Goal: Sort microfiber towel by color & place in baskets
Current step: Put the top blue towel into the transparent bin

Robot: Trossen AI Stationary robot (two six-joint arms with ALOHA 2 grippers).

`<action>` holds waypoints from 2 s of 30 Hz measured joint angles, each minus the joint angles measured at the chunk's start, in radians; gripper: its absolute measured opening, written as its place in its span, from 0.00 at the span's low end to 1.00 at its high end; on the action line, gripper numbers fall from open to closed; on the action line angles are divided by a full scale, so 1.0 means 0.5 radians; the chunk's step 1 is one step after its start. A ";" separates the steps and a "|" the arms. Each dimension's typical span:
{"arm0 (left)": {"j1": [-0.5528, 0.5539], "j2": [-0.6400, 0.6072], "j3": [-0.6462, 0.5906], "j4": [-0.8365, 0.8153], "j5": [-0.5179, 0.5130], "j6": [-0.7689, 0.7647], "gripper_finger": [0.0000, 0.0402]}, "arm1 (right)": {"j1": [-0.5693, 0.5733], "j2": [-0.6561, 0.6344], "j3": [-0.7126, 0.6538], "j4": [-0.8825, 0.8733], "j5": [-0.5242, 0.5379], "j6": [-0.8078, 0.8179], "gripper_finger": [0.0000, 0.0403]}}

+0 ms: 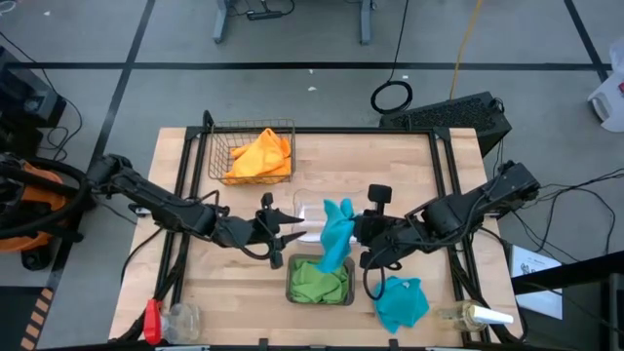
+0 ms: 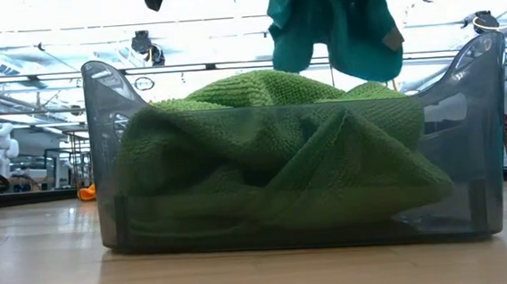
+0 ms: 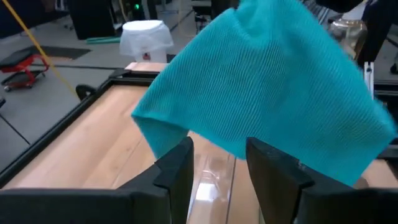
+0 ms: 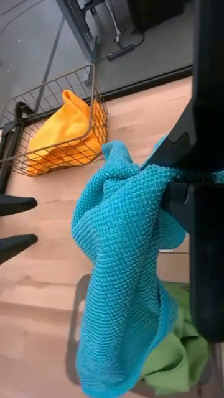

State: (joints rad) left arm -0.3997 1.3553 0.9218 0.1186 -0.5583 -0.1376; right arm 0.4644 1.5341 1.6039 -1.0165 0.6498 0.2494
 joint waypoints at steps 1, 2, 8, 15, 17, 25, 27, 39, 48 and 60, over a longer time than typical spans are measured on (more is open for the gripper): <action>0.000 0.013 0.000 0.022 0.001 0.032 0.38 | 0.000 0.000 -0.015 0.000 0.003 0.001 0.00; 0.000 0.027 -0.001 0.049 0.002 0.050 0.38 | 0.000 0.000 -0.027 0.002 0.011 0.002 0.00; 0.014 0.084 -0.001 0.190 0.006 0.149 0.38 | -0.020 0.000 -0.167 0.150 0.151 0.083 0.00; 0.099 0.162 -0.001 0.210 0.007 0.224 0.38 | -0.089 0.000 -0.276 0.397 0.212 0.029 0.00; 0.129 0.173 -0.001 0.206 0.006 0.278 0.38 | -0.111 0.000 -0.276 0.402 0.213 0.024 0.00; 0.268 0.182 -0.001 0.225 0.251 0.289 0.38 | -0.171 0.000 -0.276 0.540 0.237 0.098 0.00; 0.291 0.206 -0.001 0.263 0.334 0.292 0.38 | -0.183 0.000 -0.276 0.592 0.242 0.085 0.00; 0.333 0.199 -0.004 -0.034 0.368 0.396 0.38 | -0.203 0.146 -0.278 0.652 0.375 0.067 0.00; 0.253 -0.100 -0.004 -0.690 0.091 0.088 0.38 | -0.132 0.257 -0.278 0.428 0.242 0.173 0.00; 0.280 -0.071 -0.003 -0.503 0.017 0.072 0.38 | -0.431 0.217 -0.278 0.146 -0.144 0.231 0.00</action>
State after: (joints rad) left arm -0.2595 1.3197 0.9203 -0.1331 -0.5496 -0.1014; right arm 0.2491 1.6428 1.4651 -0.9434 0.5779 0.3649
